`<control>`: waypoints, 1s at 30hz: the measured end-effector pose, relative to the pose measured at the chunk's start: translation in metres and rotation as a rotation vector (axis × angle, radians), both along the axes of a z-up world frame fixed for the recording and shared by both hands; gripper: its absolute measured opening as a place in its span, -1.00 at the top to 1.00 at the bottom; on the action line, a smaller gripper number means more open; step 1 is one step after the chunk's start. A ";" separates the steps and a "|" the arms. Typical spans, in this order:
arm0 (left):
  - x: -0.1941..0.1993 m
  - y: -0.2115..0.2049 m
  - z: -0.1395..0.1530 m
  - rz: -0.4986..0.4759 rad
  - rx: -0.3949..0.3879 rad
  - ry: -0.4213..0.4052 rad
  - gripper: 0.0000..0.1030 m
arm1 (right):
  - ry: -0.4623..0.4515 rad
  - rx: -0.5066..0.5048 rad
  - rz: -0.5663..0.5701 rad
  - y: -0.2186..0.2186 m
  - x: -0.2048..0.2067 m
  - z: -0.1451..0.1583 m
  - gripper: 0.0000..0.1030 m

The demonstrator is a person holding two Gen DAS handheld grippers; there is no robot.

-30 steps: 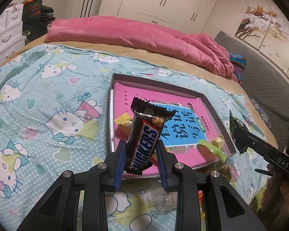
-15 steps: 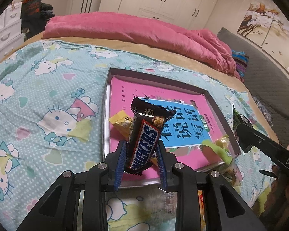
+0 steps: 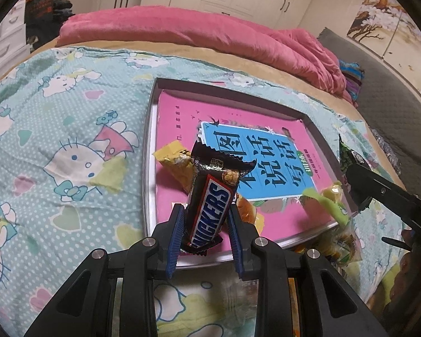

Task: Organize snacks
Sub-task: 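Lower the Snickers bar into the tray and open the left gripper while the right lowers the black-green pack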

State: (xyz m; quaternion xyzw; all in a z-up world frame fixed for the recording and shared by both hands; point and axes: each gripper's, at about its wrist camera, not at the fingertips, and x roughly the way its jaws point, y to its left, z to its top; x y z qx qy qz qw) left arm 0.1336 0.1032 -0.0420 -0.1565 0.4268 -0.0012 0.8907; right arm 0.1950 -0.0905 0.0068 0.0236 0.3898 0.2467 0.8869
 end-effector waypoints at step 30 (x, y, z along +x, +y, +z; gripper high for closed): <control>-0.002 -0.008 -0.003 -0.041 0.048 -0.003 0.38 | 0.073 -0.104 0.029 0.039 0.019 -0.040 0.26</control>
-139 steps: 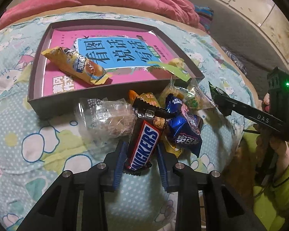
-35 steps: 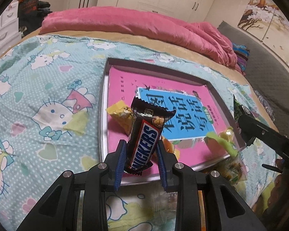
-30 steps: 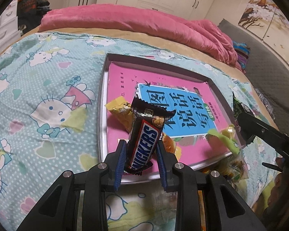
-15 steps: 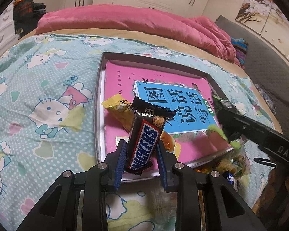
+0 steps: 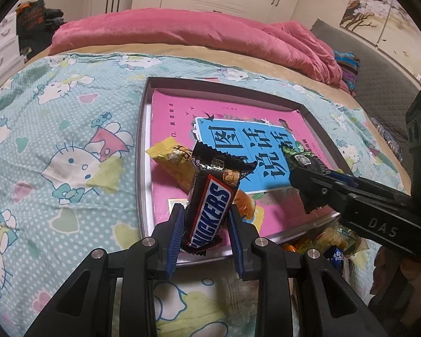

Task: Organize snacks
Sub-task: 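Lower the Snickers bar into the tray and open the left gripper while the right lowers the black-green pack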

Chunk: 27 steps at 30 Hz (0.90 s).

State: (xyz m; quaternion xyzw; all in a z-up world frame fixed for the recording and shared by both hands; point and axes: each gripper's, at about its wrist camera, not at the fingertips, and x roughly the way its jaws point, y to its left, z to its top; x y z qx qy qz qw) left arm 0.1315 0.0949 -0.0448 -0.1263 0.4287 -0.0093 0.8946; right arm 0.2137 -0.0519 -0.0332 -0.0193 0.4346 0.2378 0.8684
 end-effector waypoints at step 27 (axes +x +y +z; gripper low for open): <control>0.002 0.000 -0.002 -0.009 0.005 0.004 0.38 | 0.024 -0.093 -0.010 0.006 0.006 -0.014 0.25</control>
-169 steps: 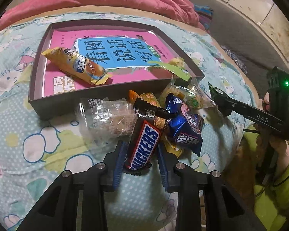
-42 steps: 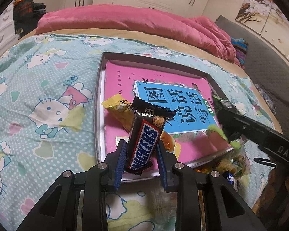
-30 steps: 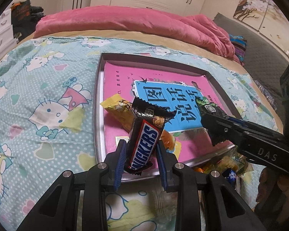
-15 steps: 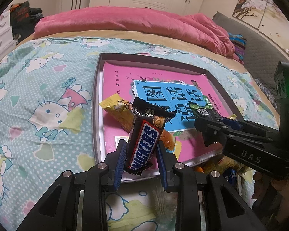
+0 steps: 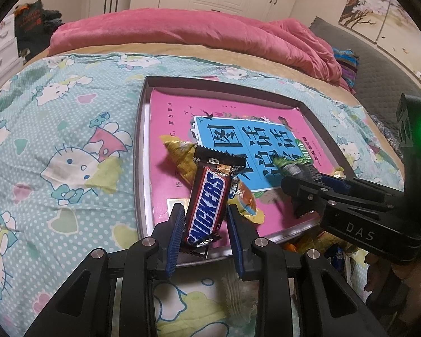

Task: Organize snacks
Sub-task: 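Lower the Snickers bar into the tray and open the left gripper while the right lowers the black-green pack, then open the right gripper to release the black-green pack and withdraw both grippers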

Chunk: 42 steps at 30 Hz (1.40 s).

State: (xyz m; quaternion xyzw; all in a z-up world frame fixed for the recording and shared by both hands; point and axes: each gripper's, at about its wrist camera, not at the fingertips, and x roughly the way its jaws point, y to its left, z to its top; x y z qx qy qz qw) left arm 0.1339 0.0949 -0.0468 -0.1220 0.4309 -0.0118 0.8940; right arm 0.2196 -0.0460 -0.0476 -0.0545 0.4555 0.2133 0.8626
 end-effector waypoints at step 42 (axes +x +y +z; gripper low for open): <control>-0.011 0.006 0.019 -0.009 -0.077 -0.073 -0.12 | -0.016 0.078 -0.016 -0.015 -0.011 0.022 0.12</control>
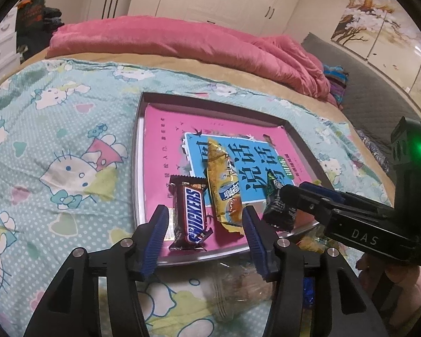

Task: Organize snacks
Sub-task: 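Open the right gripper to release the black-green pack and withdraw both grippers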

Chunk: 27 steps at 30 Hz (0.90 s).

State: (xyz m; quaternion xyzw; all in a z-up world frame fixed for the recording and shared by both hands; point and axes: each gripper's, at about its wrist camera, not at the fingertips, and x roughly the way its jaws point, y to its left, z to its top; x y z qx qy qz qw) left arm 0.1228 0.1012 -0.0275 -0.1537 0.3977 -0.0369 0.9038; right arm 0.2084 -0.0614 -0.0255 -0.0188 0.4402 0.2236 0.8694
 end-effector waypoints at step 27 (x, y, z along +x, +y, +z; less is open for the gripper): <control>-0.023 -0.007 0.011 0.004 0.010 -0.020 -0.47 | -0.095 0.017 0.001 -0.008 -0.018 0.028 -0.21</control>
